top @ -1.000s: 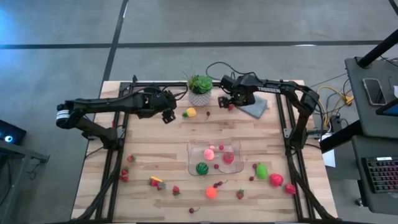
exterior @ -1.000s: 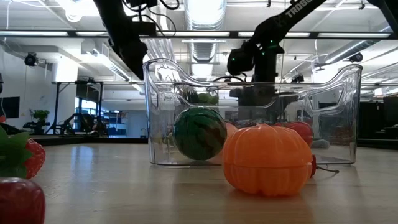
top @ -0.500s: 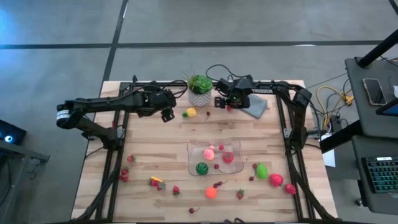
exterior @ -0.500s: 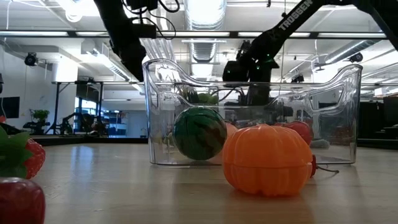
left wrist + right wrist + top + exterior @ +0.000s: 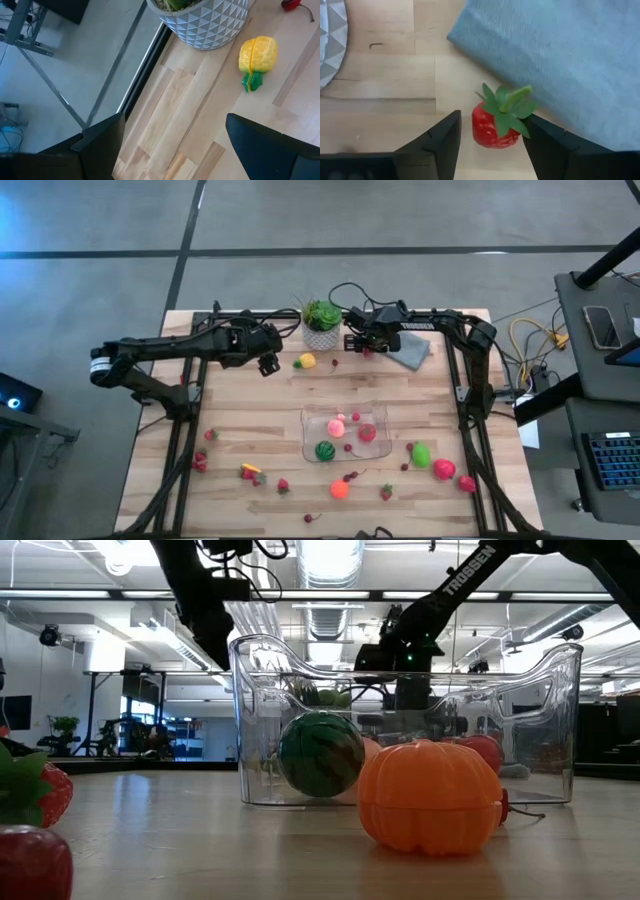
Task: Pick and placing Produce into tupperware
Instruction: Put the strawberry into the transparent bin
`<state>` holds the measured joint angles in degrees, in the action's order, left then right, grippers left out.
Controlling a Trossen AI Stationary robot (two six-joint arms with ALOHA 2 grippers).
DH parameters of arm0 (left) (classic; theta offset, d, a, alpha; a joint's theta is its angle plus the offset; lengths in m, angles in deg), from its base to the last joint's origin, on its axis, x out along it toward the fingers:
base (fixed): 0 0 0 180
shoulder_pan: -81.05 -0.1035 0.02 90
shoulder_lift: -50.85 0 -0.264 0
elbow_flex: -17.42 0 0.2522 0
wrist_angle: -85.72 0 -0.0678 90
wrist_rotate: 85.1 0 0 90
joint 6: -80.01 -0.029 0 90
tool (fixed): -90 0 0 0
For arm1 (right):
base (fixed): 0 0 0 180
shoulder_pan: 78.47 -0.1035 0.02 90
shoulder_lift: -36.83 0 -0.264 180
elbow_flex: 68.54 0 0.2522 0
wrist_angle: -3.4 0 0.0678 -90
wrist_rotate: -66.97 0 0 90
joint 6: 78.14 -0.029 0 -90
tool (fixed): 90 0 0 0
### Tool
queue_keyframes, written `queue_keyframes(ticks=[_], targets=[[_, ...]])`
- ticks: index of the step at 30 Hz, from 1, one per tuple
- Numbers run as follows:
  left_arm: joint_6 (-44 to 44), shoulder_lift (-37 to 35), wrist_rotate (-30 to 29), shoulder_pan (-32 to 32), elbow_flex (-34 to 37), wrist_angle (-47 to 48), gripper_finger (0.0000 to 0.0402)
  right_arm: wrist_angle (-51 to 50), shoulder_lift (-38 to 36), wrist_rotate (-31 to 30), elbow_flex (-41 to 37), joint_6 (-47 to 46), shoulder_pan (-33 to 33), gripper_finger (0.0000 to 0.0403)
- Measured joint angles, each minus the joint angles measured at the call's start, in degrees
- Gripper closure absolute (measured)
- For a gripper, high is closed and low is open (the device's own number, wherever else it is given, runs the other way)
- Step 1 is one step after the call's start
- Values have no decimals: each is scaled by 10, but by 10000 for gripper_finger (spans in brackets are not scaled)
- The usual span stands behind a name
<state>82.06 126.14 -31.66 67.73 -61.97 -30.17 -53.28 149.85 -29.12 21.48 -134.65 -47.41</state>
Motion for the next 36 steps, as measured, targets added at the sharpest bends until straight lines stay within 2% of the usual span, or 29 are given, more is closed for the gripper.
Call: queue_keyframes(ticks=[12, 22, 29, 33, 36], targets=[[0, 0, 0, -2, 0, 0, 70, -6, 1, 5, 1, 11, -1, 264], [-13, 0, -1, -2, 0, 4, 70, -16, -23, 17, 4, 30, -27, 261], [-13, -1, -1, -2, 0, 12, 70, -21, -126, 22, 10, 66, -98, 267], [-14, -1, 0, -2, 2, 12, 70, -32, -199, 52, 10, 134, -171, 264], [-22, -1, 2, -2, 4, 12, 70, -52, -242, 61, 9, 127, -237, 263]])
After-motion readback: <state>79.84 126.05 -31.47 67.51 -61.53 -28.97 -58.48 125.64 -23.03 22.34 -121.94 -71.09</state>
